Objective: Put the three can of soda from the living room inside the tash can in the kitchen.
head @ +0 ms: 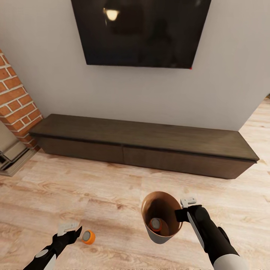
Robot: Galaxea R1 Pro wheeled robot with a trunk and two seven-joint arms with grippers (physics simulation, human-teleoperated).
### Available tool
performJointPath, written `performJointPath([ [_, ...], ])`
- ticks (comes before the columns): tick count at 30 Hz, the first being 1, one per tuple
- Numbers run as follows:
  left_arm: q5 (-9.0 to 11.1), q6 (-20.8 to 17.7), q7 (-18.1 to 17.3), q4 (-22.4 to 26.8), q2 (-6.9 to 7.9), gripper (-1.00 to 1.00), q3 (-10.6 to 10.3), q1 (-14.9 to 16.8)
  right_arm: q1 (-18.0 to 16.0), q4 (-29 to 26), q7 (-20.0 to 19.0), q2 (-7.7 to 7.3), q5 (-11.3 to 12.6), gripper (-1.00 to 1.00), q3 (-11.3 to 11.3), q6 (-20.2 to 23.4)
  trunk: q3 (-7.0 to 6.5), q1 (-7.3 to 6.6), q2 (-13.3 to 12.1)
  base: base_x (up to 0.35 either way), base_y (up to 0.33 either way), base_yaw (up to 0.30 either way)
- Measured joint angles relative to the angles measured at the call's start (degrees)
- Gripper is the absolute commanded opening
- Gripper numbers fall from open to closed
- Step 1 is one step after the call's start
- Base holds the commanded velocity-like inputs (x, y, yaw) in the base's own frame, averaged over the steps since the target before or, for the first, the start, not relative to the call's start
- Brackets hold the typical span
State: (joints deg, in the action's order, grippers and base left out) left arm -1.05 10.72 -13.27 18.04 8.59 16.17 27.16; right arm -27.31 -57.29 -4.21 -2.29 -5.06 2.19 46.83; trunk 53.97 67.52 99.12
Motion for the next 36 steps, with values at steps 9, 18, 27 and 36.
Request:
performJointPath([
  [9, 0.0, -0.1, 0.0, 0.2, 0.02, 1.0, -0.1, 0.0, 0.0, -0.1, 0.0, 0.0, 0.0, -1.0, 0.0, 0.0, 0.29, 0.0, 0.0, 0.158, 0.0, 0.0],
  [18, 0.1, -5.8, 0.2, 0.6, 0.18, 1.0, -0.4, 0.0, -0.2, -0.2, 0.0, 0.03, 0.0, -1.0, 0.1, -0.1, 0.3, 0.0, 0.0, 0.014, 0.0, 0.0],
  [27, 0.2, -7.6, 0.3, 2.6, 1.0, 1.0, -0.3, 0.0, -0.3, -1.8, -0.1, 0.09, 0.1, -1.0, 0.1, -0.1, 0.3, 0.0, 0.0, 0.0, 0.0, 0.0],
  [36, 0.2, -3.4, 0.3, 3.0, 1.25, 1.0, -0.3, 0.0, -0.3, -2.2, -0.1, 0.17, 0.1, -1.0, 0.1, -0.1, 0.31, 0.0, 0.0, 0.021, 0.0, 0.0],
])
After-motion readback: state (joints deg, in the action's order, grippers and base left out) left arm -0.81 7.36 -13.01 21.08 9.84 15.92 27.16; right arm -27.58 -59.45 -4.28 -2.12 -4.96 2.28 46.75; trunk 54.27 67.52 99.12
